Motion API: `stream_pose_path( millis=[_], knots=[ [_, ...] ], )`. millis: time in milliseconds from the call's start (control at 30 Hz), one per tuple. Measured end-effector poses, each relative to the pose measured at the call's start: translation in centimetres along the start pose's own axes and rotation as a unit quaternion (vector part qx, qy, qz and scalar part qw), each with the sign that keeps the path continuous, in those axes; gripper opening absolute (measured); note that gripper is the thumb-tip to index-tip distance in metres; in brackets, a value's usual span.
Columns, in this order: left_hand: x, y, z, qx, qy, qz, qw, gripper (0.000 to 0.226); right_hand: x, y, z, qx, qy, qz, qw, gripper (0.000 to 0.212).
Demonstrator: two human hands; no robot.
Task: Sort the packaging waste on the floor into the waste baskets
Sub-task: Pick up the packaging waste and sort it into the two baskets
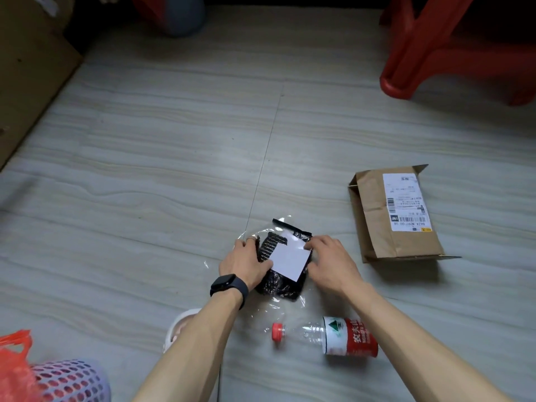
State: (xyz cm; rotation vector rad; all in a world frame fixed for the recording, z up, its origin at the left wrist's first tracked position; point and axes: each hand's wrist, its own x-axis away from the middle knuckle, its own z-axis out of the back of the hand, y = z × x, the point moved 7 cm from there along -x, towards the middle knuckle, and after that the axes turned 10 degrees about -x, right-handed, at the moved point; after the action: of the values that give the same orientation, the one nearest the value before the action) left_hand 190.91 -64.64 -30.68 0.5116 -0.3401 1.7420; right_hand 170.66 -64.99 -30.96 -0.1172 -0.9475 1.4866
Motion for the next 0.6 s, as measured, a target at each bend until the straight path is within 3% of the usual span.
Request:
stream_pose_path(
  millis=[100,233,333,467,600],
  knots=[
    [0.7,0.8,1.0,0.013,0.073,-0.025,0.997,0.056,-0.1,0.5,0.6,-0.039,0.039,-0.035,0.998,0.046],
    [1.5,1.8,-1.4,-0.019,0.003,-0.028,0.999,0.080,-0.5,0.5,-0.2,0.033,0.070,-0.037,0.996,0.042],
    [1.3,1.7,-2.0,-0.009,-0.008,0.004,1.000,0.083,-0.7,0.4,-0.8,0.057,0.075,-0.038,0.995,0.039],
    [0.7,1.5,-2.0,0.015,-0.022,0.011,1.000,0.066,-0.8,0.6,-1.0,0.017,0.076,-0.057,0.995,0.023],
    [0.7,1.0,-1.6,0.003,-0.010,-0.016,1.000,0.048,0.0,0.4,-0.4,0.066,0.113,-0.021,0.991,0.022]
  ],
)
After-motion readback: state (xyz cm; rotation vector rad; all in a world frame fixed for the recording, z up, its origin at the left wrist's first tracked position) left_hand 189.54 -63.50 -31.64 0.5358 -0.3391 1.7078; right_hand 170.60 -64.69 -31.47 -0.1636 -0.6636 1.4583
